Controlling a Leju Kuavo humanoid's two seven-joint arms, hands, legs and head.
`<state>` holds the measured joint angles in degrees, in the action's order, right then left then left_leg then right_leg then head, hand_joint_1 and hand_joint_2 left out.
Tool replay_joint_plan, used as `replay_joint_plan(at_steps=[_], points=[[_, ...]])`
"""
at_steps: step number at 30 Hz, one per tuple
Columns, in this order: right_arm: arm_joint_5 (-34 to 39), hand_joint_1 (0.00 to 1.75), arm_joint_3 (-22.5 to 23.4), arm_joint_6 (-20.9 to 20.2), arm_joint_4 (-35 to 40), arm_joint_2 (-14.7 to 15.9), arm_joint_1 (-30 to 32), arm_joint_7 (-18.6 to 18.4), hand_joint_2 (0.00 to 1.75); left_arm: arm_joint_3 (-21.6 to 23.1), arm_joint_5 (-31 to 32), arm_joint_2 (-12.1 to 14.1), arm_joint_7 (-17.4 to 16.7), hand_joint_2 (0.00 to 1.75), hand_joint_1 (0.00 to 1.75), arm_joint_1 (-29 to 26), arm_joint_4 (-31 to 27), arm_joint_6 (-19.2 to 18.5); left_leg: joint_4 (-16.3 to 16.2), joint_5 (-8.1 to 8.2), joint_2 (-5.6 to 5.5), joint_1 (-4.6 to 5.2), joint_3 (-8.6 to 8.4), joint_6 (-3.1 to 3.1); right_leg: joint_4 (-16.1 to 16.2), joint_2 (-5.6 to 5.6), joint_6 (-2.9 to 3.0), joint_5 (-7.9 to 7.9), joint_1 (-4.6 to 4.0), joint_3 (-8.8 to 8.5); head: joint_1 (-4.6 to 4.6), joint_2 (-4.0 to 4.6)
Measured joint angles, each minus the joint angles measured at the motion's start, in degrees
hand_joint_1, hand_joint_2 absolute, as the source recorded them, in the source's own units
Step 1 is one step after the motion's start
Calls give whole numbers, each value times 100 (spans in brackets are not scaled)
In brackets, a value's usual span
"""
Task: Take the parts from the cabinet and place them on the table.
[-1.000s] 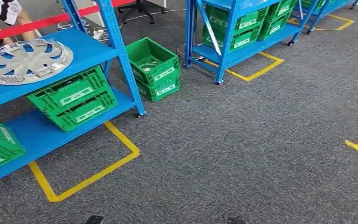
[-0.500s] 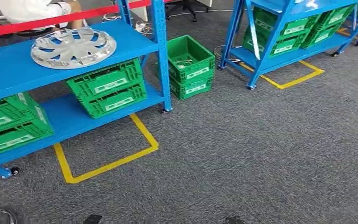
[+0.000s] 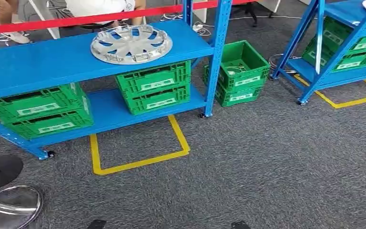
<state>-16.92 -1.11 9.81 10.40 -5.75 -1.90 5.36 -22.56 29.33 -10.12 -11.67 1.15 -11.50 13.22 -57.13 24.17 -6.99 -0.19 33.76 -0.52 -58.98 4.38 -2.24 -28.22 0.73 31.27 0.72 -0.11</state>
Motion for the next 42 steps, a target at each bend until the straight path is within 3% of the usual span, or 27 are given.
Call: replay_joint_plan(at_steps=[2,4,5,7,8,9,11,12,13,17,18,19,20,22,23,25,27,28,29,30,32,33,34,36,39,40,42], points=[[-9,0,0,-2,0,-2,-4,-4,0,-15,0,2,0,0,0,-27,0,0,6,-40,-120,-29,32,-74,21,-116,84,45,1,-7,2,2],[-11,0,2,-2,2,-9,-4,2,0,-46,0,-2,0,0,0,-32,0,0,-274,198,385,18,174,-126,37,-260,148,60,9,-20,-57,0],[-13,0,2,-2,2,-9,6,0,0,-55,0,-2,0,0,0,-11,0,-2,-669,411,513,16,371,-150,37,-345,167,55,-6,-18,-74,2],[-26,0,2,-7,0,-9,31,-7,0,-70,-2,-2,0,0,0,9,0,-7,-1576,761,615,9,825,-166,36,-548,194,37,-24,-16,-70,2],[-35,0,2,-7,0,-9,31,-7,0,-77,-2,-4,0,0,0,0,0,-11,-1749,757,620,8,915,-170,36,-631,199,32,-28,-19,-70,0],[-39,0,2,-7,2,-9,22,-7,0,-83,-2,-2,0,0,0,-15,0,-13,-1665,633,621,9,869,-161,36,-698,202,25,-29,-24,-70,2],[-50,0,2,-9,2,-9,7,-7,0,-92,-2,-2,0,0,0,-18,0,-20,-891,169,712,22,459,-112,36,-837,185,2,-35,-54,-70,2],[-52,0,2,-7,2,-9,5,-7,0,-96,-4,-2,13,0,0,-10,0,-20,-408,-12,931,48,180,-72,37,-901,164,-16,-39,-81,-72,2],[-52,0,2,-7,2,-9,8,-4,0,-98,-11,-4,42,0,0,7,0,-17,-111,-6,1249,96,9,-59,24,-949,124,-52,-93,-91,-79,2],[4,0,4,20,4,-9,-15,19,0,-155,-98,-15,131,0,0,2,0,39,-7,38,1008,91,1,71,64,-1165,39,-110,-122,-142,-50,2],[31,0,9,24,9,-9,-22,26,0,-195,-118,-28,146,0,0,-16,0,61,22,18,970,46,-21,101,28,-1068,-5,-154,-101,-143,-48,0],[39,0,15,28,9,-9,-18,33,0,-234,-122,-28,168,0,0,-16,0,90,22,18,946,34,-20,124,-155,-777,-36,-306,-96,-77,-15,2],[48,0,24,35,7,-9,-4,37,0,-247,-131,-28,181,0,0,-2,0,98,22,9,914,29,-12,160,-519,-616,-52,-531,-81,96,0,0],[63,0,37,37,7,-9,10,35,0,-258,-144,-42,208,0,0,12,0,103,20,11,828,29,-6,184,-1491,-478,-78,-947,-74,574,17,2],[61,0,37,35,4,-9,35,33,0,-280,-166,-44,210,0,0,10,0,109,19,12,787,29,-11,185,-1748,-465,-84,-973,-74,733,13,0],[61,0,37,20,4,-9,56,33,0,-343,-186,-53,214,0,0,7,0,118,17,12,719,21,-25,184,-1428,-464,-88,-624,-63,657,15,2],[63,0,42,17,4,-4,49,28,0,-389,-210,-66,229,0,0,9,0,116,12,22,673,6,-55,151,-428,-462,-102,-82,-30,217,15,0],[68,0,42,11,2,-4,44,18,0,-398,-221,-61,236,0,0,9,0,94,-1,29,651,37,-51,101,-42,-430,-128,8,5,66,39,2],[74,0,44,-2,4,-7,34,2,0,-409,-227,-63,238,0,0,13,0,79,-38,41,633,56,-38,66,-1,-390,-50,27,-2,46,33,2],[81,0,44,-2,4,-7,32,-6,0,-424,-227,-66,243,0,0,13,0,72,-17,27,634,59,-36,48,3,-397,-28,39,-5,40,-2,0],[92,0,59,-2,4,-4,43,-42,0,-457,-227,-61,240,0,0,6,0,39,-22,-6,633,60,-13,271,16,-391,-35,72,-8,42,-13,0],[98,0,79,0,4,-4,43,-42,0,-490,-227,-61,240,0,0,6,0,31,-11,-13,634,58,-13,273,16,-388,-17,82,-21,51,-7,2],[98,0,92,-7,4,-4,36,-42,175,-511,-227,-66,240,0,0,11,0,24,6,-22,634,53,-15,258,15,-383,-9,86,-29,58,-13,2],[96,0,109,-20,4,-4,33,-42,175,-524,-238,-66,221,0,0,22,0,-13,47,-44,634,45,-29,209,14,-386,25,84,-39,61,-11,2],[85,0,131,-35,4,-4,24,-48,175,-553,-245,-68,159,0,0,18,0,-77,81,-62,634,25,-37,48,10,-389,54,82,-57,70,-11,0],[85,0,138,-37,4,-4,23,-50,175,-570,-247,-68,160,175,0,20,0,-87,86,-61,634,14,-37,-12,9,-389,62,86,-65,73,-7,2],[85,0,140,-46,4,-4,22,-50,175,-590,-262,-72,155,175,0,21,0,-116,88,-63,634,9,-36,-28,9,-388,74,85,-71,72,-7,0]])
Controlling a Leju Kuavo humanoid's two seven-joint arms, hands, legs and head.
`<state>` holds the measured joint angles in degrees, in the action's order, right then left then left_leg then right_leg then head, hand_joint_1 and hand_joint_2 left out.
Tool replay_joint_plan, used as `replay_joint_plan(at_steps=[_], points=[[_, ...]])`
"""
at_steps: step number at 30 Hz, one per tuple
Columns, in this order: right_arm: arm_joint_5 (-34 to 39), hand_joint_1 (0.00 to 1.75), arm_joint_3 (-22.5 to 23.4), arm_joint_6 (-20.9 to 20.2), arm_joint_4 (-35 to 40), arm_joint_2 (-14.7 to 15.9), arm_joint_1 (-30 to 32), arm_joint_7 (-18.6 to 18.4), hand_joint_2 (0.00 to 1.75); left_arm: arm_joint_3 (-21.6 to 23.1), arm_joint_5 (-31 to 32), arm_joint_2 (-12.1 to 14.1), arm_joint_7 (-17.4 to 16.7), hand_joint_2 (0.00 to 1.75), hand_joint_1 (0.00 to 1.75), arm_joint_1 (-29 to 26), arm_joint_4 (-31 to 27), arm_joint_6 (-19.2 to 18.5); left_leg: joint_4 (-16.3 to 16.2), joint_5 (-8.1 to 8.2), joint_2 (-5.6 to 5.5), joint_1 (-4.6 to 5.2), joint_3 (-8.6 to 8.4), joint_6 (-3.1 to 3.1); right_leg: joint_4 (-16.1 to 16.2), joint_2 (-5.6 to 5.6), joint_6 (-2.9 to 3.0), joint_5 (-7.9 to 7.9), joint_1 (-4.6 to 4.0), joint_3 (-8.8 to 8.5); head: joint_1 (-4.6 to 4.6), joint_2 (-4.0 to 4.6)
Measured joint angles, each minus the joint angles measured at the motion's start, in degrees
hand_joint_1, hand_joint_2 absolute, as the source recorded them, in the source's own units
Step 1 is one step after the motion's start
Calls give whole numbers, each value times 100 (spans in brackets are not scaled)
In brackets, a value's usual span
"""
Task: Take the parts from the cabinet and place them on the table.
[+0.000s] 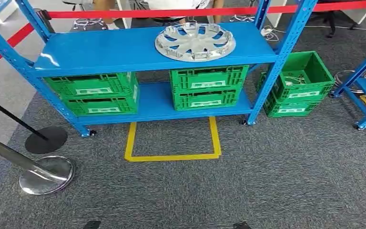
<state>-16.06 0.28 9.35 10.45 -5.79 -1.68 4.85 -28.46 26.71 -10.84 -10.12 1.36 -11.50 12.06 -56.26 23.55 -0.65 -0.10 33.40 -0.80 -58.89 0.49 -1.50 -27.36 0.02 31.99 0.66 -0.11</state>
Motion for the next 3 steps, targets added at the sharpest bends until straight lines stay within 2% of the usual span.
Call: replay_joint_plan(at_steps=[3], points=[[44,0,46,-44,0,2,0,-44,175,-87,-83,-7,-96,175,0,5,0,-89,0,4,0,1,1,-8,1,0,1,0,3,-2,2,2]])
